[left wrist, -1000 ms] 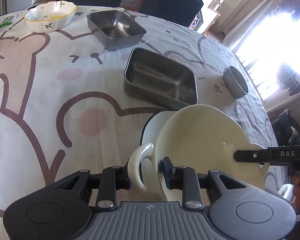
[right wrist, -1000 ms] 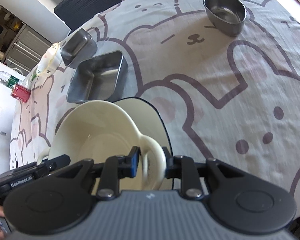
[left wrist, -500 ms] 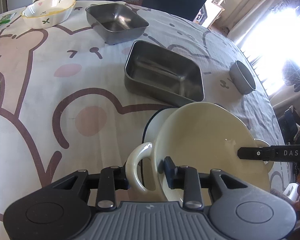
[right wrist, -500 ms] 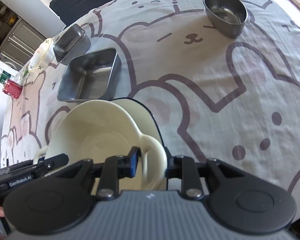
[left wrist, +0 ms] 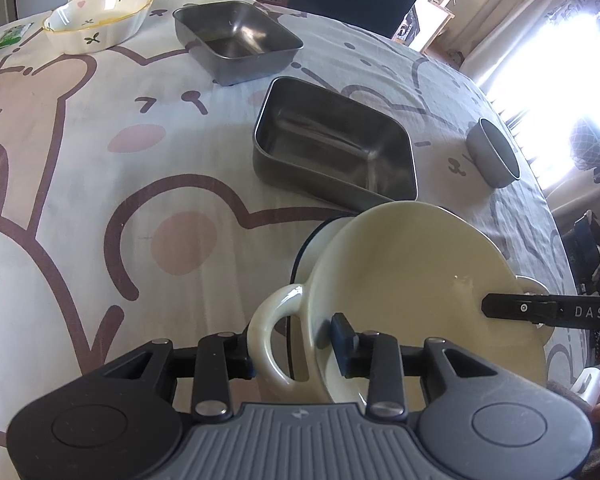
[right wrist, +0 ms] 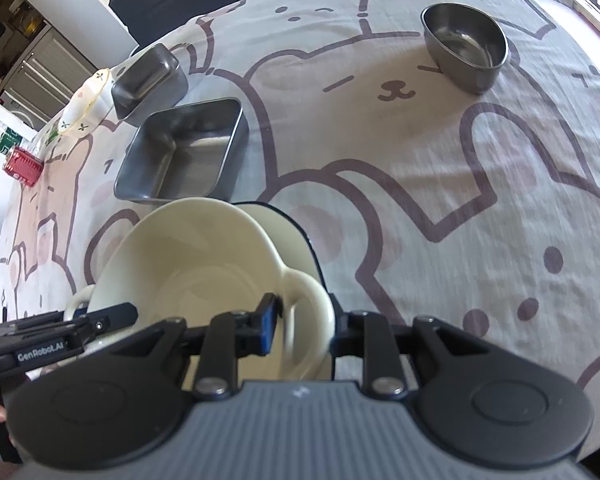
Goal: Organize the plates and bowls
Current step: 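Lower the cream bowl with both tools onto the white plate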
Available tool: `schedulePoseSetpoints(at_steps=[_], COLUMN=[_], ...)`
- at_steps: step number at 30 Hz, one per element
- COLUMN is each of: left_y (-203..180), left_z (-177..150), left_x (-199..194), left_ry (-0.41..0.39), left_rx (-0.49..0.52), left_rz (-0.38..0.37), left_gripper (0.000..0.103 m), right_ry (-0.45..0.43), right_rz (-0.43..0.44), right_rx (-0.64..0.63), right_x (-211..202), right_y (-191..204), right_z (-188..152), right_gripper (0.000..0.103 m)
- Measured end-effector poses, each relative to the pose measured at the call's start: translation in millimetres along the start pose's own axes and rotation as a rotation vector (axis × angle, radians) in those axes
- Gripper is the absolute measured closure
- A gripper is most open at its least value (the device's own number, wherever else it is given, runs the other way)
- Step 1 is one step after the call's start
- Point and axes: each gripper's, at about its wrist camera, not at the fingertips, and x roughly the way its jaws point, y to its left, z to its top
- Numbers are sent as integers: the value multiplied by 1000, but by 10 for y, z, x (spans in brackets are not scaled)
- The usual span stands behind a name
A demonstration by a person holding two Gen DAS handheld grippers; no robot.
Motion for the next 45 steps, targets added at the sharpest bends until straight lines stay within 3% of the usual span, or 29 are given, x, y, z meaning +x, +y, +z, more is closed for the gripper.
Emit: schedulePoseSetpoints(at_steps=[14, 45], left_y=[-3, -48], left_z=[-2, -33], left_x=[72, 54], left_ry=[11, 25], left_rx=[-9, 49], left_rz=[-3, 11], left_gripper=[65, 68], right_ry=[7, 58], right_rz=[-31, -6], right_rx=[-22, -16], right_x=[23, 175], right_y=[13, -85], right_z=[3, 15], right_gripper=[73, 68])
